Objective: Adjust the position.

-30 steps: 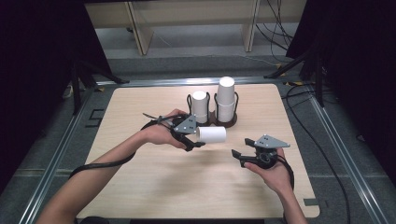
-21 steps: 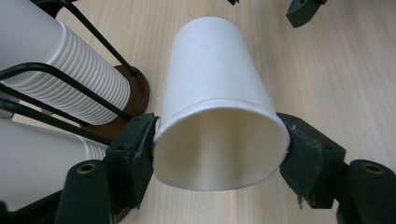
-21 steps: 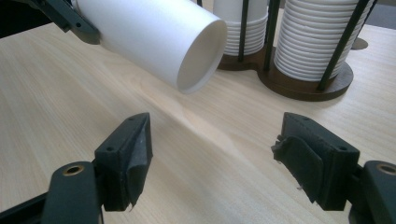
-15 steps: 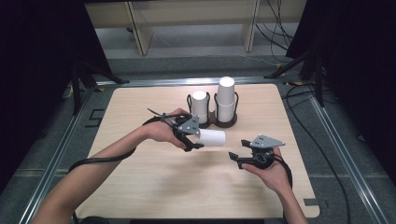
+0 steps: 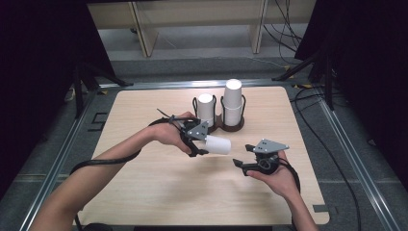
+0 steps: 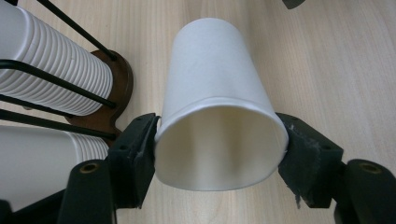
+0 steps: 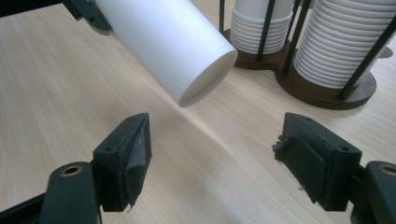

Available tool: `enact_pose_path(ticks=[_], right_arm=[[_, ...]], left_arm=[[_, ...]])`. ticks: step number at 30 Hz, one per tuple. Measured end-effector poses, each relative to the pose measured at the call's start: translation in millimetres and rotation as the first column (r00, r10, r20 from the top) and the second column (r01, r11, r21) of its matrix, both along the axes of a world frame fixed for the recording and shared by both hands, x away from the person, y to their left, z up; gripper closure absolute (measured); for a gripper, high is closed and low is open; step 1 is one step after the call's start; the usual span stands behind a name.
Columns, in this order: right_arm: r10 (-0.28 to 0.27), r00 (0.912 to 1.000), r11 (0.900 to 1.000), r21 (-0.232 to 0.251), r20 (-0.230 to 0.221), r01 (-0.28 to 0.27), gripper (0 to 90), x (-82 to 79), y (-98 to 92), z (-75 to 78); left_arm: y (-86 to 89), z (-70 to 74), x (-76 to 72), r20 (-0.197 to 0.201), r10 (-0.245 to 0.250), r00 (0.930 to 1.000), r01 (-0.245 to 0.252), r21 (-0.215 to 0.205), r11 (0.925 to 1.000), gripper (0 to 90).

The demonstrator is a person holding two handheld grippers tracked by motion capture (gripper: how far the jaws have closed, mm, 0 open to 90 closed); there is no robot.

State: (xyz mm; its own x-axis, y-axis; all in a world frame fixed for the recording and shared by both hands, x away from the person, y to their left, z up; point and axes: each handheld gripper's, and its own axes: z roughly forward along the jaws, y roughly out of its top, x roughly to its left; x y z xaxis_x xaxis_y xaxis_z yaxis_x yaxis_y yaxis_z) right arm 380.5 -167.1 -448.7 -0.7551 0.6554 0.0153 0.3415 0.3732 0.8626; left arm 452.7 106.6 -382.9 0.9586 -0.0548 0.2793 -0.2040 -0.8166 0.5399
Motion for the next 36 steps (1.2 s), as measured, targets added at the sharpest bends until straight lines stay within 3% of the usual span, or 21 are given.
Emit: enact_pose_path(ticks=[4,6,9,13,23,26,29,36], right_arm=[[0.021,0.9996,1.000,-0.005,-0.021,-0.021,25.3,1.9,2.8,0.1],[0.051,0.9987,0.998,-0.028,-0.004,-0.052,25.1,4.4,3.6,0.6],[0.078,0.9969,0.997,-0.021,0.004,-0.078,25.1,6.5,4.2,2.4],[0.136,0.9904,0.990,-0.038,0.022,-0.135,24.9,11.5,5.6,4.1],[0.229,0.9735,0.972,-0.056,0.001,-0.228,24.7,20.7,12.6,4.9],[0.263,0.9647,0.963,-0.065,0.012,-0.262,24.8,24.7,14.0,4.9],[0.283,0.9592,0.956,-0.079,0.007,-0.281,24.8,27.0,14.6,6.4],[0.291,0.9565,0.954,-0.074,-0.015,-0.292,24.8,30.1,17.2,7.8]], left_arm=[[-0.6,3.3,-0.5,0.006,-0.010,0.9999,0.010,0.026,0.9996,32.8],[-0.3,5.2,0.1,0.009,-0.013,0.9999,0.013,0.036,0.9993,32.8],[0.4,7.0,-0.2,0.003,-0.022,0.9997,0.022,0.050,0.9985,32.9],[1.4,6.9,0.0,-0.007,-0.029,0.9996,0.029,0.066,0.9974,32.9],[-0.5,6.9,-1.1,-0.029,-0.045,0.9986,0.048,0.115,0.9922,32.9],[-1.2,7.7,-0.8,-0.034,-0.047,0.9983,0.051,0.135,0.9895,32.9],[-1.3,8.0,-0.5,-0.036,-0.049,0.9982,0.054,0.145,0.9879,32.9],[-1.2,10.9,-0.1,-0.045,-0.043,0.9981,0.050,0.169,0.9843,33.0]])
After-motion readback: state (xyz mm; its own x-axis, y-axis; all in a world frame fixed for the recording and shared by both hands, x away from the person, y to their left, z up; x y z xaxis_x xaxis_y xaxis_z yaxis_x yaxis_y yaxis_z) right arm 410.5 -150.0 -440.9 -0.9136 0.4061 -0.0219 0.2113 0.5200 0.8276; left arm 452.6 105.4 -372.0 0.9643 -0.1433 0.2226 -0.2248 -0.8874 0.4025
